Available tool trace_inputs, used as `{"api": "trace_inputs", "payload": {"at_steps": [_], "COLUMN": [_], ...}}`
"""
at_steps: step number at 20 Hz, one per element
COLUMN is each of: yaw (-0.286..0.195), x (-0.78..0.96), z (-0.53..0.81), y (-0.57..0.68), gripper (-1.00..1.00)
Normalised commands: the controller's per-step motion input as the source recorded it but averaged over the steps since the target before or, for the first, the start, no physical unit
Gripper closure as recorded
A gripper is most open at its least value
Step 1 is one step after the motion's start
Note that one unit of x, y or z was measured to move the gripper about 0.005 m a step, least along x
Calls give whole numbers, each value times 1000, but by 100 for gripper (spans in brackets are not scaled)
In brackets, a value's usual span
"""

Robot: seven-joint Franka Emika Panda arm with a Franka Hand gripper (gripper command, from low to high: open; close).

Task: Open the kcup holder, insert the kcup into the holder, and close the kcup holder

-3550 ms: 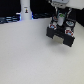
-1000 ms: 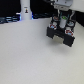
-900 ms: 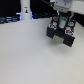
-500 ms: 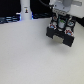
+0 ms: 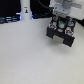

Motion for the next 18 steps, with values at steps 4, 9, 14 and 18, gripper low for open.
{"api": "trace_inputs", "payload": {"at_steps": [4, 9, 14, 18], "yaw": [46, 31, 49, 19], "x": [128, 350, 476, 639], "z": [325, 516, 425, 251], "y": [-9, -254, -368, -462], "gripper": [-100, -100, -100, -100]}}
